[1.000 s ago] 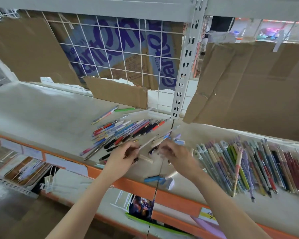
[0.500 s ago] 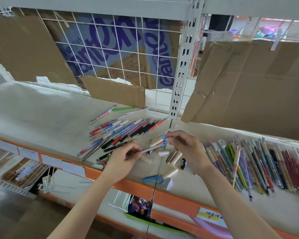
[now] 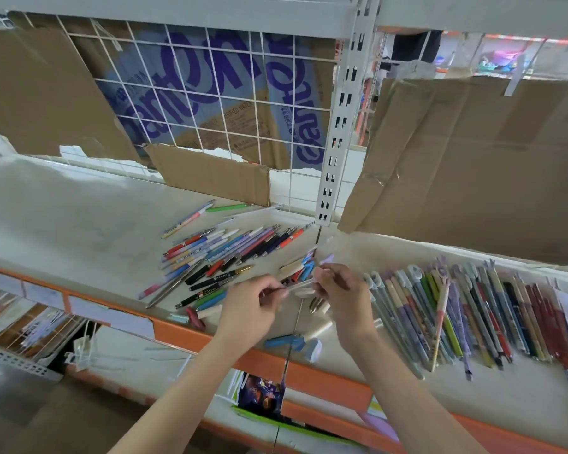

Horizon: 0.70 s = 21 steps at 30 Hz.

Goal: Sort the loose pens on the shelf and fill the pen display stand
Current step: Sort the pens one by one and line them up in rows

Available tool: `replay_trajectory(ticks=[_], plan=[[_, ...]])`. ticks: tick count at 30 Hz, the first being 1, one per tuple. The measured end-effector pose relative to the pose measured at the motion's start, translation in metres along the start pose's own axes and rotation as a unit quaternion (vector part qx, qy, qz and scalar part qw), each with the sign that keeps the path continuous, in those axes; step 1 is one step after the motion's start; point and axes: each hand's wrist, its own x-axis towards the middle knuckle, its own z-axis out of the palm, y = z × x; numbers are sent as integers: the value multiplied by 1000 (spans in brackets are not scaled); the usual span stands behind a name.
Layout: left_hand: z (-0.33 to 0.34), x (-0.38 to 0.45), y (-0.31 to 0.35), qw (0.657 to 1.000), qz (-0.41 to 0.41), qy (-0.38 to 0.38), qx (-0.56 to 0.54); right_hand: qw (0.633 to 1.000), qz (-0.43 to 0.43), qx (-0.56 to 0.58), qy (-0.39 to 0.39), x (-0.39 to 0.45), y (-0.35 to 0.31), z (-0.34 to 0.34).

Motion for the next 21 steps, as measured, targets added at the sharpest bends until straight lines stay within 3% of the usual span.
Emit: replay_trajectory(ticks=[4, 10, 12, 14, 18, 21], plan=[[14, 5, 10, 994, 95, 15, 56, 998, 44, 30, 33, -8, 1, -19], [53, 26, 37, 994, 101, -41, -14, 993, -22, 111, 44, 1, -31, -62], [68, 26, 42, 991, 124, -43, -15, 993, -70, 15, 90, 7, -41, -83], [83, 24, 46, 985, 164, -54, 13, 974, -113, -163, 112, 10, -44, -100], [106, 24, 49, 953, 215, -107, 188, 926, -127, -347, 74, 10, -35, -103], [98, 27, 39, 941, 243, -79, 222, 903, -128, -408, 30, 10, -23, -92]])
